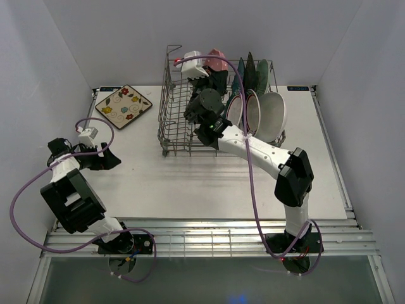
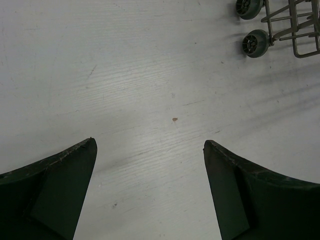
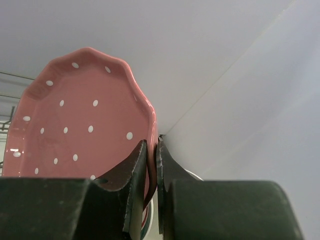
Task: Load the plates into the dish rack
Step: Insert the plate into the dish rack.
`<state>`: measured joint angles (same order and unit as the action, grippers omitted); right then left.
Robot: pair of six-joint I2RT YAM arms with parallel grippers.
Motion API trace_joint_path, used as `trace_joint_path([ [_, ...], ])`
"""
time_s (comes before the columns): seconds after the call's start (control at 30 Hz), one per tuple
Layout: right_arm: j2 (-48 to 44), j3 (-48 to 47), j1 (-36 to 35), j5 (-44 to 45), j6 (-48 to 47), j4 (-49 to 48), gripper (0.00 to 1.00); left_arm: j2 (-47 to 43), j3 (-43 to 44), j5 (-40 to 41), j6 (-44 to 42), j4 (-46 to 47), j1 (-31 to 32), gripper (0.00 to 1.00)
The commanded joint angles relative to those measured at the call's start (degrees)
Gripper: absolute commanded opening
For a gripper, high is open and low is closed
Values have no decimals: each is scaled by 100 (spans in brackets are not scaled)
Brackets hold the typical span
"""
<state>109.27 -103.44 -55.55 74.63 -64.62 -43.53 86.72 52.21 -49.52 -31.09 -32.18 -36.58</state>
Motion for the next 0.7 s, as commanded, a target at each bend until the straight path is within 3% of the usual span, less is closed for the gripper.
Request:
trace_joint_path([
  [0.0,-82,-590,228,-309,-174,-965,8,-305,-79,-5,-90,90,10,98],
  [0.67,1438,-1722,1291,-1152,9,-641,8,-252,-369,-163,-108,397,10,98],
])
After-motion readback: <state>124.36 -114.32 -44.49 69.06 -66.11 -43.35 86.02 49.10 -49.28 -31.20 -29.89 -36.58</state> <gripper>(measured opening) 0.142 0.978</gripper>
